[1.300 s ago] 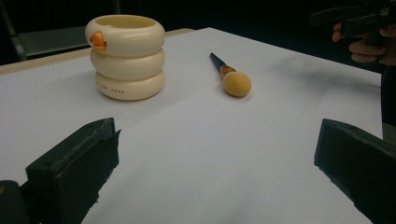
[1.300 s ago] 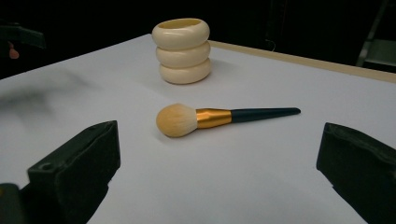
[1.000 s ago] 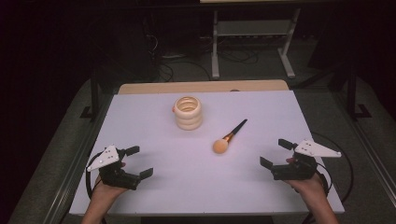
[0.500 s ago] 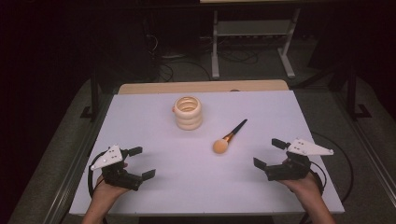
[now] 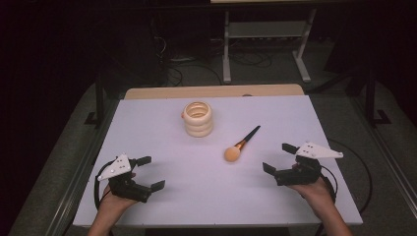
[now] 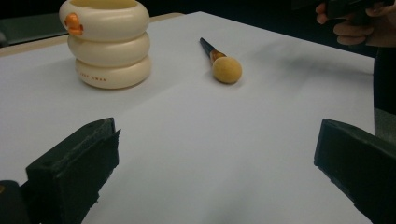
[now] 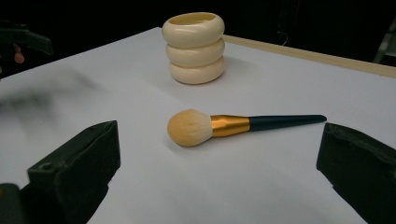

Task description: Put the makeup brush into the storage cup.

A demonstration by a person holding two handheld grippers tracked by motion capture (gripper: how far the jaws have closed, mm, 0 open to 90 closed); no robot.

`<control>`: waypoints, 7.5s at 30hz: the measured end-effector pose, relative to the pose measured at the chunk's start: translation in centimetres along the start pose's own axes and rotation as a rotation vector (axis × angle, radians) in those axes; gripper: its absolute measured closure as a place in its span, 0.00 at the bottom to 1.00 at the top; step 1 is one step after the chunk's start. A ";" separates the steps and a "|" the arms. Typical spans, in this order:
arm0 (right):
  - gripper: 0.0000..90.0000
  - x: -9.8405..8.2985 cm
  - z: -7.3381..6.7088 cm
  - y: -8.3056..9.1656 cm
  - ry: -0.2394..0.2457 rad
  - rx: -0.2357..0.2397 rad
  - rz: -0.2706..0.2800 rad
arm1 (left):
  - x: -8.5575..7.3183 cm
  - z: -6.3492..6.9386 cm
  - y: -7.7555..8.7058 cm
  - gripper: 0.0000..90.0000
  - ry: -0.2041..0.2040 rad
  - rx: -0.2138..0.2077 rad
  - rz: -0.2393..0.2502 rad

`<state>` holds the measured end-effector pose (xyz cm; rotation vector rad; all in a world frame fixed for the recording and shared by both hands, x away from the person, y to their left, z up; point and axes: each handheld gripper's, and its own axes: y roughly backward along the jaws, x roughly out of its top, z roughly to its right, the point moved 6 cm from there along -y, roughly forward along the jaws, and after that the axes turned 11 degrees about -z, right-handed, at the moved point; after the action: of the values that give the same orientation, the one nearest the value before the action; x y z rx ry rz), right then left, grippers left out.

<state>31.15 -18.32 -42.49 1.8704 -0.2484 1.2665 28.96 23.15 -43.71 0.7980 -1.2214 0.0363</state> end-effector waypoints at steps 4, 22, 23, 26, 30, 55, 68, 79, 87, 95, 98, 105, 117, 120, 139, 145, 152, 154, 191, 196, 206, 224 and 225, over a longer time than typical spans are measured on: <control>0.00 0.2 0.2 0.0 -0.007 -0.002 0.005 | 0.0 0.0 0.0 0.00 0.001 -0.001 0.001; 0.00 1.1 1.2 -0.7 -0.031 0.024 -0.010 | 0.3 0.2 -0.1 0.00 0.001 -0.014 0.001; 0.00 1.1 1.2 -0.8 -0.030 0.021 -0.010 | 0.2 0.2 -0.1 0.00 -0.001 -0.012 0.001; 0.00 1.3 1.4 -0.8 -0.021 0.012 -0.004 | 0.1 0.2 -0.2 0.00 -0.004 -0.012 -0.003; 0.00 1.8 1.5 -0.9 -0.012 0.004 0.001 | 0.0 0.2 -0.2 0.00 0.000 -0.012 0.001; 0.00 3.9 2.5 -1.9 -0.008 -0.010 0.032 | -0.1 -0.2 0.0 0.00 0.011 0.002 0.016; 0.00 5.1 2.9 -2.5 0.000 -0.013 0.042 | -0.1 -0.3 0.1 0.00 0.017 0.000 0.012; 0.00 5.9 3.2 -3.1 0.000 -0.011 0.050 | -0.1 -0.3 0.1 0.00 0.019 0.000 0.012; 0.00 6.6 3.3 -3.4 -0.001 -0.009 0.057 | -0.1 -0.3 0.1 0.00 0.023 0.001 0.020; 0.00 7.1 3.5 -4.1 -0.007 -0.002 0.058 | -0.1 -0.4 0.1 0.00 0.010 0.002 0.022; 0.00 7.3 3.5 -4.2 -0.005 0.002 0.056 | -0.1 -0.3 0.1 0.00 0.017 0.001 0.025; 0.00 8.2 3.7 -4.8 0.004 0.007 0.056 | 0.0 -0.4 0.2 0.00 0.018 0.003 0.030; 0.00 9.2 3.9 -5.4 0.005 0.011 0.057 | 0.0 -0.3 0.1 0.00 0.020 -0.001 0.030; 0.00 9.4 4.1 -5.5 0.012 0.009 0.056 | 0.0 -0.3 0.1 0.00 0.016 -0.002 0.028; 0.00 10.7 4.8 -6.5 0.018 0.009 0.040 | -0.1 -0.4 0.1 0.00 0.016 -0.001 0.027; 0.00 11.1 4.9 -6.9 0.015 0.012 0.038 | 0.0 -0.3 0.1 0.00 0.017 -0.002 0.028; 0.00 11.3 5.1 -7.6 0.016 0.015 0.029 | 0.0 -0.3 0.1 0.00 0.018 -0.003 0.027; 0.00 11.4 5.1 -7.9 0.016 0.017 0.027 | 0.0 -0.3 0.1 0.00 0.017 -0.002 0.027; 0.00 13.4 5.7 -10.9 0.059 0.038 -0.053 | 0.0 -0.3 0.2 0.00 0.016 -0.007 0.037; 0.00 13.2 5.4 -11.4 0.094 0.055 -0.113 | 0.1 -0.3 0.1 0.00 0.015 -0.007 0.037; 0.00 13.2 5.0 -11.9 0.147 0.073 -0.201 | 0.0 -0.3 0.2 0.00 0.015 -0.009 0.037; 0.13 12.9 5.5 -11.8 0.189 0.077 -0.332 | 0.0 -0.2 0.1 0.00 0.017 -0.011 0.034; 0.13 12.9 5.5 -11.7 0.189 0.079 -0.340 | 0.0 -0.2 0.1 0.00 0.016 -0.011 0.034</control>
<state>47.61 -11.37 -38.62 1.7521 0.2157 1.2176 29.10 23.34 -43.66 0.7661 -1.2186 0.0635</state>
